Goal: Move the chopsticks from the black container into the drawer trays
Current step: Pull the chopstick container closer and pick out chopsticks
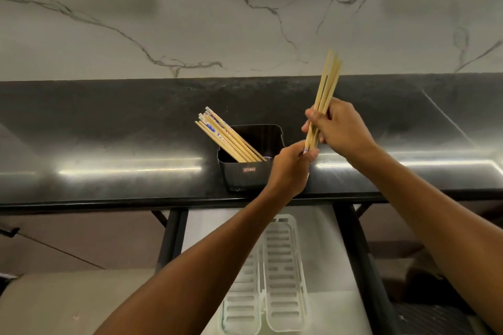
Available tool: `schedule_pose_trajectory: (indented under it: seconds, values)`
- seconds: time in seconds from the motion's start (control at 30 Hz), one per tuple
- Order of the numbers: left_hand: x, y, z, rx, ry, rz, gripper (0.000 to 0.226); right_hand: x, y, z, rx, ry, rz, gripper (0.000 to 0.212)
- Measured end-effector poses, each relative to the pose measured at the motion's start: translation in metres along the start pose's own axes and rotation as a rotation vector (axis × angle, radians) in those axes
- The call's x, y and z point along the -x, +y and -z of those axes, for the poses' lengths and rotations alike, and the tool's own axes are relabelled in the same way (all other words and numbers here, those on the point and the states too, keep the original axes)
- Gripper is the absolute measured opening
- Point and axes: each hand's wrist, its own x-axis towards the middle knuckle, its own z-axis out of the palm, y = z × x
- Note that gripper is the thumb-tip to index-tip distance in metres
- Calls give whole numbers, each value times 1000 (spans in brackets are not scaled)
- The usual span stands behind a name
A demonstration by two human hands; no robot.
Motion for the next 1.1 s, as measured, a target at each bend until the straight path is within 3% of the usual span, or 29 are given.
schedule_pose_trajectory:
  seconds: [0.23,0.73,0.9,1.1]
  values:
    - [-12,-23,-23,148,-42,11,23,-1,50,-5,45,4,1,14]
    - [-22,-67,-39,311,60,113,22,-2,98,-32,-18,-11,-84,15]
    - [-19,-68,-40,215,37,159,25,7,101,-39,-17,-15,-124,10]
    - [24,-63,-31,93,-55,43,24,36,87,-24,-8,-76,-106,9]
